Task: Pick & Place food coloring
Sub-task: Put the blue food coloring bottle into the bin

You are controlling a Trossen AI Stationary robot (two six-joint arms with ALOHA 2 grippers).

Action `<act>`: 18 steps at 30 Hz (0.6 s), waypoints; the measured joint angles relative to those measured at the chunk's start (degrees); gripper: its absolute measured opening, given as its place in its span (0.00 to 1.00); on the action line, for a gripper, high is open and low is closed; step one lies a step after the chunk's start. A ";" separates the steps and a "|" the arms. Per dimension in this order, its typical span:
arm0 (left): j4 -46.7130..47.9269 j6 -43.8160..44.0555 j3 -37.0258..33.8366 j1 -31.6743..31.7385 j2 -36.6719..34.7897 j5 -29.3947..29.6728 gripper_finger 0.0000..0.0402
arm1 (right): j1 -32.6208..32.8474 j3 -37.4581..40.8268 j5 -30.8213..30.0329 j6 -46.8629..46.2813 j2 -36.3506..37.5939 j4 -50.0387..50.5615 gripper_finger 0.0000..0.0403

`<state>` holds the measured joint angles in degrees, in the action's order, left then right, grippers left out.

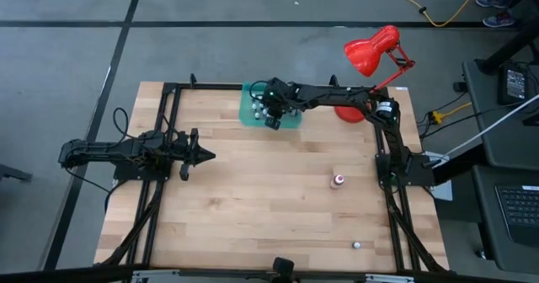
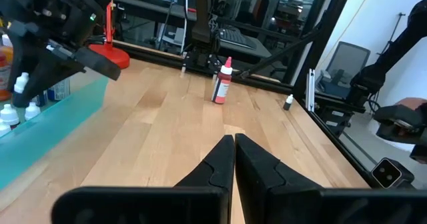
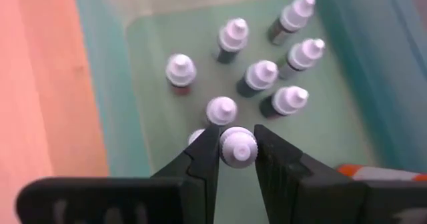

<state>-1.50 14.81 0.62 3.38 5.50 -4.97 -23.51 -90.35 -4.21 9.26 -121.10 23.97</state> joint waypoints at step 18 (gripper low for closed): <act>0.00 0.00 0.00 0.00 0.00 0.00 0.02 | 0.03 -0.07 -0.69 -0.42 0.02 3.86 0.21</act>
<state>-1.50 14.81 0.62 3.38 5.50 -4.97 -23.47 -90.41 -4.90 8.84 -121.08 27.82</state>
